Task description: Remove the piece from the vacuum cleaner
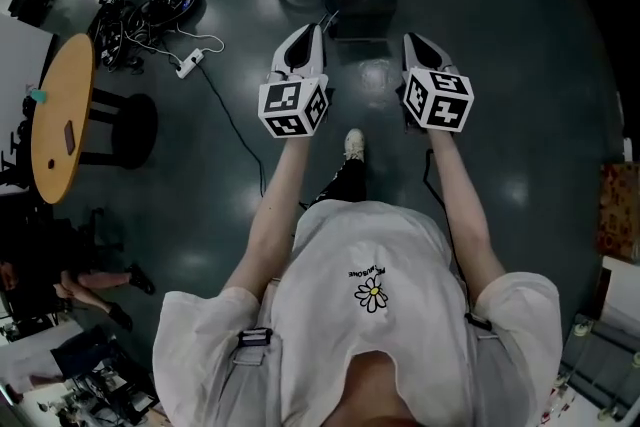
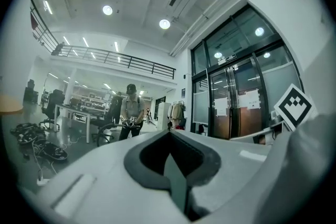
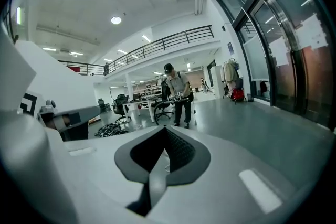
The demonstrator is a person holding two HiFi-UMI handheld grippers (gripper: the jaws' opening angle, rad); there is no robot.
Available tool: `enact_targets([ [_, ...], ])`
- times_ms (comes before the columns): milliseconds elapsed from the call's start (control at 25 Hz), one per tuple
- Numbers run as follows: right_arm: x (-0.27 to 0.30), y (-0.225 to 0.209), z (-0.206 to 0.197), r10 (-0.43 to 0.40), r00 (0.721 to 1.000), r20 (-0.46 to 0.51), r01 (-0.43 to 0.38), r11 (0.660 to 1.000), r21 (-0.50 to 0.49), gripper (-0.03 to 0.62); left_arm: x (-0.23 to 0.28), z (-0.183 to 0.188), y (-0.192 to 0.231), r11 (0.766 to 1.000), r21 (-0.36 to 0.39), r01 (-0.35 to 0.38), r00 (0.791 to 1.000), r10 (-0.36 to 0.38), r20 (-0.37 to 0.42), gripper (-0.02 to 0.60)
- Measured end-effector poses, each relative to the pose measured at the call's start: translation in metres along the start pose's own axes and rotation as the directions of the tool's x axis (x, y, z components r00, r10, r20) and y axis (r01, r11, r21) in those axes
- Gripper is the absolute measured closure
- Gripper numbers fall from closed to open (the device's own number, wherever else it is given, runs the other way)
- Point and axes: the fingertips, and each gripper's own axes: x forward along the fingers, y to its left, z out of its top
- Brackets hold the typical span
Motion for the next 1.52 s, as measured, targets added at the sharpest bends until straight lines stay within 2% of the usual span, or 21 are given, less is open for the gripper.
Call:
enact_targets([
  [320,0.118,-0.001,0.051,0.012,1.0,-0.01,-0.013,0.997,-0.071,0.568,0.103,0.002,0.077,0.999,-0.037,0.012,1.0,-0.012,-0.003,0.581],
  [560,0.191,-0.026,0.076,-0.04,0.999,-0.023,0.038,0.996,-0.086,0.568,0.181,0.001,0.122,0.997,-0.058,0.042,0.999,-0.043,-0.011,0.581],
  [920,0.25,-0.055,0.096,-0.059,0.997,-0.044,0.054,0.993,-0.105,0.568,0.254,-0.006,0.135,0.994,-0.069,0.082,0.995,-0.085,-0.044,0.581],
  [1240,0.335,-0.085,0.117,-0.011,0.999,-0.033,0.008,0.997,-0.083,0.568,0.329,-0.019,0.155,0.996,-0.036,0.085,0.993,-0.088,-0.082,0.581],
  [1360,0.368,-0.1,0.127,0.029,0.999,-0.03,-0.032,0.994,-0.1,0.568,0.366,-0.029,0.153,0.994,-0.01,0.107,0.987,-0.107,-0.119,0.581],
  [1520,0.408,-0.115,0.143,0.079,0.995,-0.055,-0.085,0.989,-0.118,0.568,0.411,-0.023,0.158,0.995,-0.003,0.099,0.986,-0.099,-0.131,0.581],
])
